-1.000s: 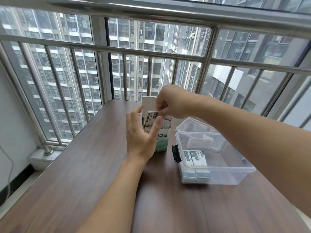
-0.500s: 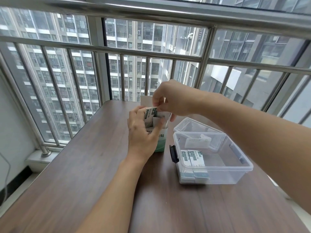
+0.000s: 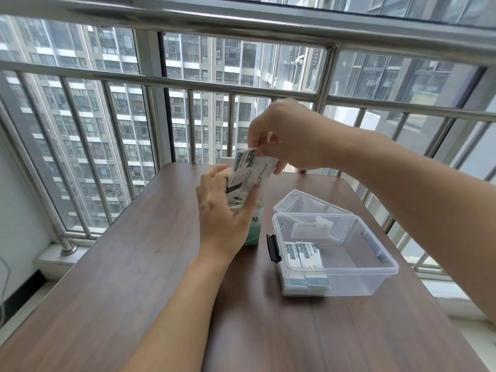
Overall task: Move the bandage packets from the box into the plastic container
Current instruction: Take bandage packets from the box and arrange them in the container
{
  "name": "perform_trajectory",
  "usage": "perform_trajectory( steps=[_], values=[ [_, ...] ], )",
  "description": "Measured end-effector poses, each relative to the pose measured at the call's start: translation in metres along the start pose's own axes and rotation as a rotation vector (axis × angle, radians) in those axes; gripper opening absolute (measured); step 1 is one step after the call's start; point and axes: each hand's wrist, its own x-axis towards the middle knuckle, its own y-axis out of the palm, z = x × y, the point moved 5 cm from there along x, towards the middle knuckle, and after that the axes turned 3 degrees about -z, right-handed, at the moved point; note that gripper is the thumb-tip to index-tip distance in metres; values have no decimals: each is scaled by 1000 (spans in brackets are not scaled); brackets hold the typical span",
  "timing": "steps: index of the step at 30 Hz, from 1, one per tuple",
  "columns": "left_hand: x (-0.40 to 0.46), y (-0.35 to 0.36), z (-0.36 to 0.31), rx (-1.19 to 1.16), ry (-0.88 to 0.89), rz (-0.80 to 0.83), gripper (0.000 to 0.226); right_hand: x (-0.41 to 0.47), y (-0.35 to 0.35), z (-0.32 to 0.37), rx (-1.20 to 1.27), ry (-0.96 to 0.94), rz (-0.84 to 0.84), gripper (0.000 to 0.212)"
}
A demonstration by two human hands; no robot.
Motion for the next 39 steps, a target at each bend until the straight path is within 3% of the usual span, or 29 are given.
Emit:
perform_trajectory(
  steps=[4,9,15,19,23,29,33,39],
  values=[
    [1,-2,-7,-46,46,-50,34,-2,-12,15,-102,-87,-14,11],
    [3,-10,-27,-269,36,-76,13,-12,-27,21,-75,-89,12,5],
    [-1,0,-52,-520,-83,165,13,-30,-35,-8,111,73,35,5],
    [-13,18,-58,-770,-508,487,17,-49,-20,-37,307,198,-74,8],
    [-31,28,-59,-885,-819,600,17,-75,5,-58,506,267,-205,16],
    [-40,34,-62,-913,-921,723,28,-93,9,-66,744,242,-402,17],
    [-44,35,-66,-990,-955,878,39,-85,13,-57,615,181,-391,21],
    [-46,36,-69,-1099,-974,936,59,-84,20,-56,459,193,-370,16]
  ],
)
